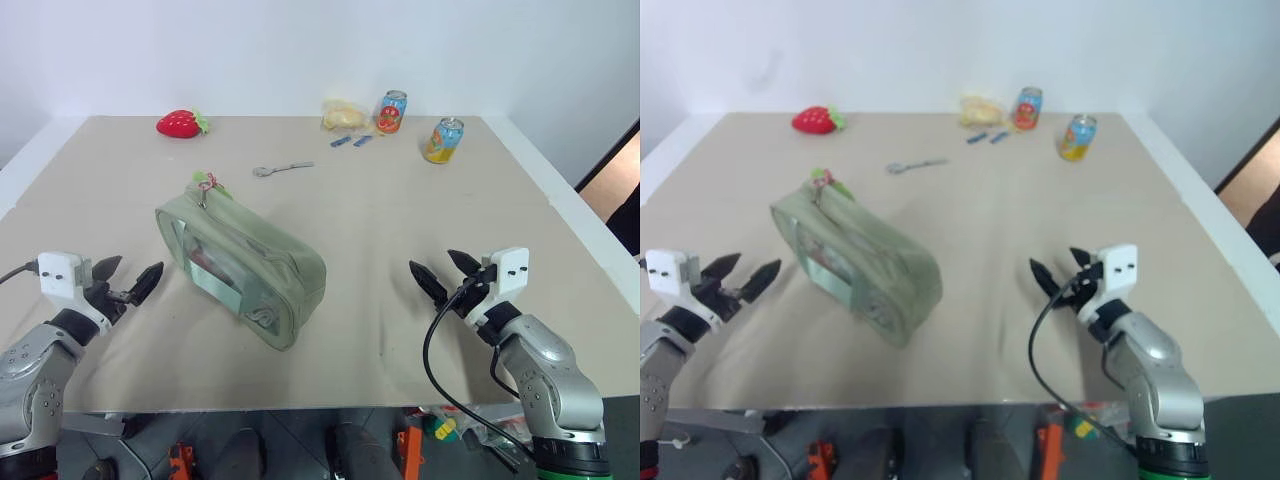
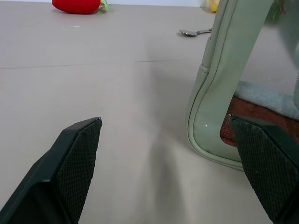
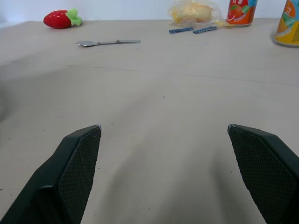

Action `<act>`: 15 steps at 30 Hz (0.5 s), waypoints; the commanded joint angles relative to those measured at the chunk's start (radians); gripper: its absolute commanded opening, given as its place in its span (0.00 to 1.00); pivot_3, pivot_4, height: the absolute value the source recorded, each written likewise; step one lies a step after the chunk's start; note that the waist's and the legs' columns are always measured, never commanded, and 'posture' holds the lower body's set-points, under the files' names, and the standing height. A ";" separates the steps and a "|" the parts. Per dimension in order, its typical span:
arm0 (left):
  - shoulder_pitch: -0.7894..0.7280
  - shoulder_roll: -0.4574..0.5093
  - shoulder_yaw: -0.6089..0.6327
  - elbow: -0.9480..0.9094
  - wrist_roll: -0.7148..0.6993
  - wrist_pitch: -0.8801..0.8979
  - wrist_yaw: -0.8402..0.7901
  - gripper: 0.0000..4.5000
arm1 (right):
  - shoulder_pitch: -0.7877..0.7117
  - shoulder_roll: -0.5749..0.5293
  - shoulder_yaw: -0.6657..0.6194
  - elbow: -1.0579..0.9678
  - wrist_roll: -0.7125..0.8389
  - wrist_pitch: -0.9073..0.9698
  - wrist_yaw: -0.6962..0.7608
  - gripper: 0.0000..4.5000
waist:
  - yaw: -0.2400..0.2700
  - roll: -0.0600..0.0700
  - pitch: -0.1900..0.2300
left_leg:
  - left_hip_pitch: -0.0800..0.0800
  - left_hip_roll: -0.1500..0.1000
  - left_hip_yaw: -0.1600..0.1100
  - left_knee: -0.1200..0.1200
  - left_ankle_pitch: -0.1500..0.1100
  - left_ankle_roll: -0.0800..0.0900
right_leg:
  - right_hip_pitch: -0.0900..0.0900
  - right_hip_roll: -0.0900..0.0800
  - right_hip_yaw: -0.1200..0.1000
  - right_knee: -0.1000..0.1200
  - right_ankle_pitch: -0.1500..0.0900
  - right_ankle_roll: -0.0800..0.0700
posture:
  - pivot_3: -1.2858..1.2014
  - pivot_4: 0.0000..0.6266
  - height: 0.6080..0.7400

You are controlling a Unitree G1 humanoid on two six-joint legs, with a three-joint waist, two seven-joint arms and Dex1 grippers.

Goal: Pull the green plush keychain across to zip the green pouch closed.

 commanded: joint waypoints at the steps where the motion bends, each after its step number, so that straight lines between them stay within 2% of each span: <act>1: -0.023 0.039 0.056 -0.008 -0.026 -0.006 -0.011 1.00 | -0.013 -0.008 -0.013 -0.022 0.000 -0.018 -0.001 1.00 | 0.000 0.000 0.000 | 0.000 0.000 0.000 0.000 0.000 0.000 | 0.000 0.000 0.000 0.000 0.000 0.000 | 0.52 0.24 1.00; 5: -0.036 0.092 0.090 -0.023 -0.089 0.021 -0.073 1.00 | -0.016 -0.006 -0.017 -0.024 0.002 -0.015 -0.007 1.00 | 0.000 0.000 0.000 | 0.000 0.001 0.000 0.000 0.000 0.000 | 0.000 0.001 0.000 0.000 0.000 0.000 | 0.52 0.24 1.00; 8: -0.087 0.184 0.126 -0.100 -0.207 0.069 -0.176 1.00 | -0.043 -0.010 -0.017 -0.021 0.011 0.003 -0.011 1.00 | -0.001 -0.002 0.001 | 0.000 0.001 0.000 0.000 0.000 0.000 | 0.000 0.001 0.000 0.001 0.000 0.000 | 0.52 0.24 1.00; 11: -0.120 0.262 0.148 -0.123 -0.274 0.127 -0.219 1.00 | -0.072 -0.012 -0.010 -0.015 0.016 0.019 -0.006 1.00 | -0.003 -0.003 0.002 | 0.000 0.002 0.001 0.001 0.000 0.000 | -0.001 0.002 0.000 0.000 0.000 0.000 | 0.52 0.24 1.00; 15: -0.137 0.351 0.163 -0.187 -0.430 0.258 -0.288 1.00 | -0.127 -0.002 -0.009 -0.012 0.042 0.053 -0.008 1.00 | -0.008 -0.003 0.002 | 0.000 0.002 0.002 0.000 0.000 0.000 | -0.001 0.002 0.002 0.000 0.000 0.000 | 0.52 0.24 1.00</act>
